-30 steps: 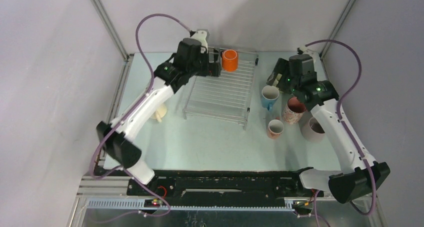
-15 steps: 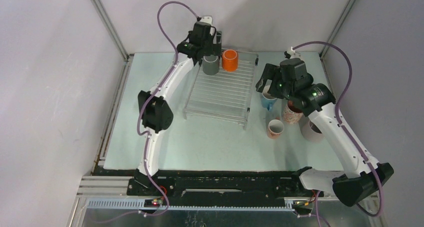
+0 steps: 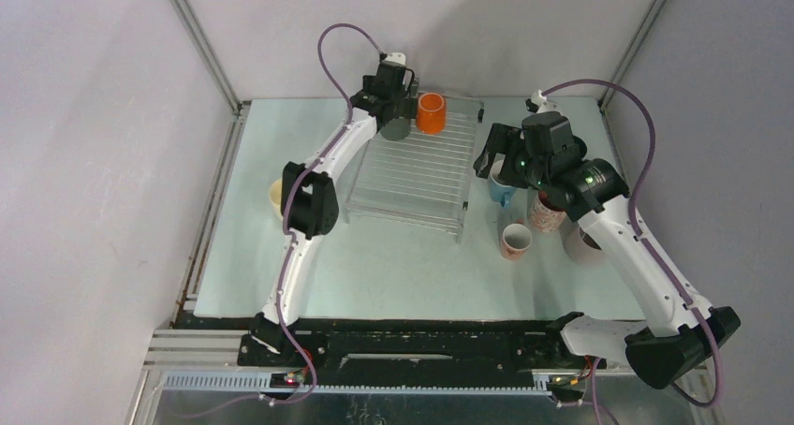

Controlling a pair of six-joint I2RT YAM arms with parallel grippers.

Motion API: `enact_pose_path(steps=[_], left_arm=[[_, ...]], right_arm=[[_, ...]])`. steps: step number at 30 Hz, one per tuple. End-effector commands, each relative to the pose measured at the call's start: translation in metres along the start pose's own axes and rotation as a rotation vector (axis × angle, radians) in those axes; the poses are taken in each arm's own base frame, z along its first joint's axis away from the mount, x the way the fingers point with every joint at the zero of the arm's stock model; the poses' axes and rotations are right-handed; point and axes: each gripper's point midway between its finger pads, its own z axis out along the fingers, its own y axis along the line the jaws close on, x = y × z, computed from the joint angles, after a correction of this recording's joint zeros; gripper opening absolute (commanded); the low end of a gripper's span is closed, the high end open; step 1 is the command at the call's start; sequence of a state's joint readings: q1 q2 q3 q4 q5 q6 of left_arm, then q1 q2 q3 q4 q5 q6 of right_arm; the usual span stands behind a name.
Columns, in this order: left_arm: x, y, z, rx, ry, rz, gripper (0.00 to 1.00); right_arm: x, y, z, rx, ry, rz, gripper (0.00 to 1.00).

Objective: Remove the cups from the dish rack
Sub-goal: Unload the cup from the dish rack.

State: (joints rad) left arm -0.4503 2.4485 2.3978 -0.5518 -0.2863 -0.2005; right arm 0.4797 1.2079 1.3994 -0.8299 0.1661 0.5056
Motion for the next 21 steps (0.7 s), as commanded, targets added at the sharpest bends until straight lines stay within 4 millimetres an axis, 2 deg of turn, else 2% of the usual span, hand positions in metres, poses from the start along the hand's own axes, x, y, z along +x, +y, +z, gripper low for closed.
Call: enact_pose_path(steps=[1,9,17,18,21], left_arm=[[-0.045,0.006,-0.002,-0.028,-0.137,-0.031,1.00],[-0.032,0.000,0.018,-0.006,-0.123,-0.047,1.00],[-0.038,-0.004,0.019,0.015,-0.144,-0.079,1.00],[-0.037,-0.005,0.019,0.019,-0.140,-0.079,0.99],[-0.032,-0.006,0.018,0.027,-0.124,-0.078,0.85]], right_arm=[[0.004,0.005,0.000,-0.021,0.009,-0.040,1.00],[0.011,0.006,0.008,-0.020,0.029,-0.048,1.00],[0.014,0.009,0.015,-0.028,0.045,-0.053,1.00],[0.015,0.009,0.016,-0.028,0.048,-0.055,1.00],[0.015,0.012,0.017,-0.038,0.051,-0.052,1.00]])
